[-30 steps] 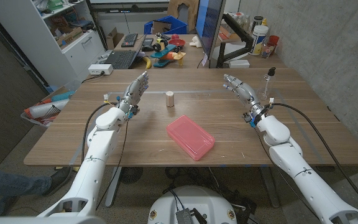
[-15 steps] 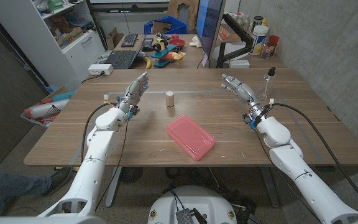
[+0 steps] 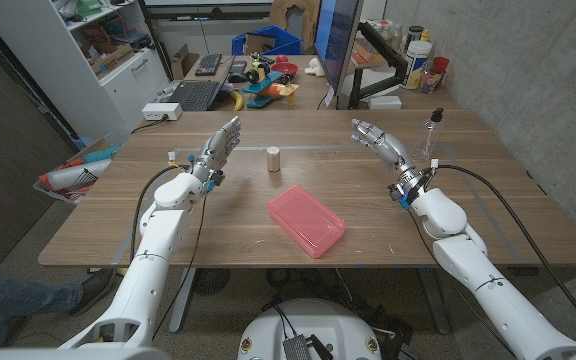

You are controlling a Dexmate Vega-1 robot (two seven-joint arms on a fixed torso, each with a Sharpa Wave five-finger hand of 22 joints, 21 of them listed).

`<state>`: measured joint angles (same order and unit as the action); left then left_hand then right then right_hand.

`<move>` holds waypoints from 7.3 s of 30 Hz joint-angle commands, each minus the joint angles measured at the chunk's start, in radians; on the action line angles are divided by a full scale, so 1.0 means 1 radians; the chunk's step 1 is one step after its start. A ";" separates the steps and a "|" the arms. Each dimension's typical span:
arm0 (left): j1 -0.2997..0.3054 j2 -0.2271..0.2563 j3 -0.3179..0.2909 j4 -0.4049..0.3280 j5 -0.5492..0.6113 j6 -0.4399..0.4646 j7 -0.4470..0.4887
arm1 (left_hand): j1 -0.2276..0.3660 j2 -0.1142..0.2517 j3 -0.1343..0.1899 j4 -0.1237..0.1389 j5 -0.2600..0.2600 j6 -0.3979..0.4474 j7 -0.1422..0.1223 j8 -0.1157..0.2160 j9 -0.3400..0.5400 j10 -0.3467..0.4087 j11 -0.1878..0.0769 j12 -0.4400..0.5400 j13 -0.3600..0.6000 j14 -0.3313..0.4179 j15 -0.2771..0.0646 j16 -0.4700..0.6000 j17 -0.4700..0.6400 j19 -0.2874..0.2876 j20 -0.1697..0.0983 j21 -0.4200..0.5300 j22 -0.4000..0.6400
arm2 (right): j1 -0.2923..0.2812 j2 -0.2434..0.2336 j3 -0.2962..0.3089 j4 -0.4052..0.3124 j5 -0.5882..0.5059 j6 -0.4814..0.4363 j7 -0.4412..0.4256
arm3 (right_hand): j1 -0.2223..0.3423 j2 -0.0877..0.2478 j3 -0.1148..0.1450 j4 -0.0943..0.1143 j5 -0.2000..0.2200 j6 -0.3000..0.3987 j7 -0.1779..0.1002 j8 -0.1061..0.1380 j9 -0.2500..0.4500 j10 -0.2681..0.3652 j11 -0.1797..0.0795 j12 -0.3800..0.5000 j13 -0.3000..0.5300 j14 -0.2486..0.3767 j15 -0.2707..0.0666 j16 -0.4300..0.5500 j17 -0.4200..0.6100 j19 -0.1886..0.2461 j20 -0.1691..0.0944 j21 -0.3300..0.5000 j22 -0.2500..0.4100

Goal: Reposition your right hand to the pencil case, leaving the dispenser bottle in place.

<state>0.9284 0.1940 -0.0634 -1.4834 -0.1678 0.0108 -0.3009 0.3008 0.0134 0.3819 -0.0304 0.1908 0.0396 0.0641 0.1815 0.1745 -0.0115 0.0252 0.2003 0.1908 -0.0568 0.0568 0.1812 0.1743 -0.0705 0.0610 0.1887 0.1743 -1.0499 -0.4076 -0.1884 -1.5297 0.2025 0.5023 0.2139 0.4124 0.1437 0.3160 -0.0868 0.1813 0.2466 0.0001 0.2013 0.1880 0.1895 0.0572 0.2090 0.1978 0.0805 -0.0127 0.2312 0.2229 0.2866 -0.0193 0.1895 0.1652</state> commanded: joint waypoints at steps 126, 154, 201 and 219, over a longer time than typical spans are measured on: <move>-0.019 0.014 0.007 0.020 0.010 -0.002 -0.023 | -0.004 0.026 -0.009 -0.025 -0.003 0.022 0.006 0.005 0.003 0.003 0.001 0.009 0.004 -0.011 0.002 0.004 0.005 -0.022 0.017 0.005 0.004 | -0.057 -0.057 -0.097 -0.212 -0.353 0.156 0.000 | -0.005 -0.005 -0.015 -0.020 0.010 0.058 -0.034 0.006 0.008 0.044 -0.040 0.000 0.002 0.023 -0.011 -0.004 -0.005 0.011 -0.005 0.001 0.003; -0.016 0.017 -0.001 0.017 0.004 -0.006 -0.027 | -0.006 0.028 -0.011 -0.029 -0.003 0.022 0.004 0.005 0.003 0.003 0.001 0.009 0.004 -0.014 0.002 0.004 0.005 -0.024 0.018 0.005 0.004 | -0.052 -0.069 -0.126 -0.248 -0.448 0.121 -0.017 | -0.007 -0.005 -0.015 -0.022 0.011 0.066 -0.037 0.006 0.008 0.048 -0.046 0.000 0.002 0.024 -0.010 -0.006 -0.006 0.011 -0.005 0.001 0.003; 0.005 0.019 0.000 -0.028 0.004 0.002 -0.007 | -0.009 0.031 -0.014 -0.034 -0.004 0.024 0.004 0.005 0.003 0.003 0.003 0.009 0.004 -0.016 0.001 0.004 0.005 -0.026 0.021 0.006 0.004 | -0.077 -0.108 -0.146 -0.303 -0.736 0.076 -0.135 | -0.006 -0.006 -0.010 -0.027 0.014 0.089 -0.042 0.010 0.008 0.061 -0.052 0.001 0.002 0.030 -0.015 -0.010 -0.009 -0.001 -0.001 -0.003 0.004; 0.007 0.018 0.002 -0.035 0.006 0.011 -0.003 | -0.010 0.032 -0.015 -0.036 -0.004 0.024 0.004 0.005 0.003 0.003 0.002 0.009 0.004 -0.016 0.002 0.004 0.005 -0.026 0.023 0.006 0.004 | -0.091 -0.127 -0.158 -0.319 -0.827 0.058 -0.202 | -0.006 -0.005 -0.006 -0.028 0.016 0.097 -0.049 0.010 0.008 0.072 -0.057 0.003 0.003 0.039 -0.019 -0.009 -0.010 -0.004 -0.001 -0.003 0.003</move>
<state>0.9334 0.2128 -0.0624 -1.5142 -0.1621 0.0181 -0.3054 0.2900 0.0347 0.3652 -0.0579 0.1908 0.0607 0.0643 0.1855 0.1745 -0.0080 0.0286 0.2003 0.1929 -0.0623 0.0622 0.1812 0.1742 -0.0900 0.0803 0.1887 0.1743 -1.1326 -0.5239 -0.3378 -1.8377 -0.5617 0.5716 0.0536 0.4084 0.1397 0.3081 -0.1118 0.1928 0.3343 -0.0519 0.2089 0.1928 0.2506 -0.0001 0.2090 0.1975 0.1094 -0.0306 0.2245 0.2141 0.2848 -0.0177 0.1895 0.1652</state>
